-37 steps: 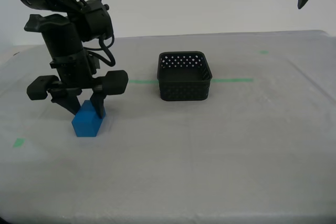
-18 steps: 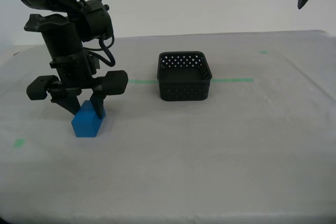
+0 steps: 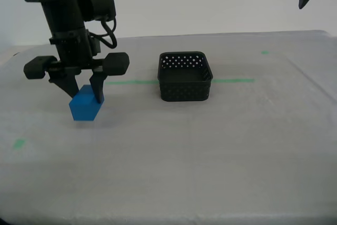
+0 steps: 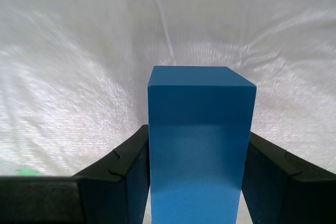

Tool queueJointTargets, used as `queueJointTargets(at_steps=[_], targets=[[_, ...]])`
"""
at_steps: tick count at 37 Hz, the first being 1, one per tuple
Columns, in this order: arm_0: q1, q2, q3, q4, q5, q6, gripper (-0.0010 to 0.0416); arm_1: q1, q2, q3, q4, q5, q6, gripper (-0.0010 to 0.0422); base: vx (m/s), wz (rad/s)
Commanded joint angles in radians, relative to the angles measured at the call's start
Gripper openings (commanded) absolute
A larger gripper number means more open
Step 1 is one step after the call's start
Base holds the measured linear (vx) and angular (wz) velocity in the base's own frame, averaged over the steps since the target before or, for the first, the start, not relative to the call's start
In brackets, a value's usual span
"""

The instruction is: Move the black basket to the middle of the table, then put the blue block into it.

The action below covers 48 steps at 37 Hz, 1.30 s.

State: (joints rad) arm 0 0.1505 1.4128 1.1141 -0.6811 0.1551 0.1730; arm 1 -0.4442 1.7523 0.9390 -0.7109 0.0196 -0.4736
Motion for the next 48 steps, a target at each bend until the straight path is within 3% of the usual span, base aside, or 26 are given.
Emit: queueJointTargets(at_steps=[1, 15, 30, 48], targets=[[0.0, 0.0, 0.0, 0.0, 0.003, 0.002, 0.0399, -0.009, -0.001, 0.053, -0.052, -0.027, -0.002, -0.0001, 0.0, 0.0], [0.0, 0.0, 0.0, 0.0, 0.003, 0.002, 0.0399, -0.027, 0.0, 0.234, -0.142, -0.066, -0.019, -0.0001, 0.0, 0.0], [0.0, 0.0, 0.0, 0.0, 0.003, 0.002, 0.0398, -0.069, 0.006, 0.34, -0.145, -0.089, -0.122, -0.0001, 0.0, 0.0], [0.0, 0.0, 0.0, 0.001, 0.003, 0.002, 0.0399, -0.154, 0.328, 0.779, -0.216, -0.089, -0.112, 0.0, 0.0, 0.0]])
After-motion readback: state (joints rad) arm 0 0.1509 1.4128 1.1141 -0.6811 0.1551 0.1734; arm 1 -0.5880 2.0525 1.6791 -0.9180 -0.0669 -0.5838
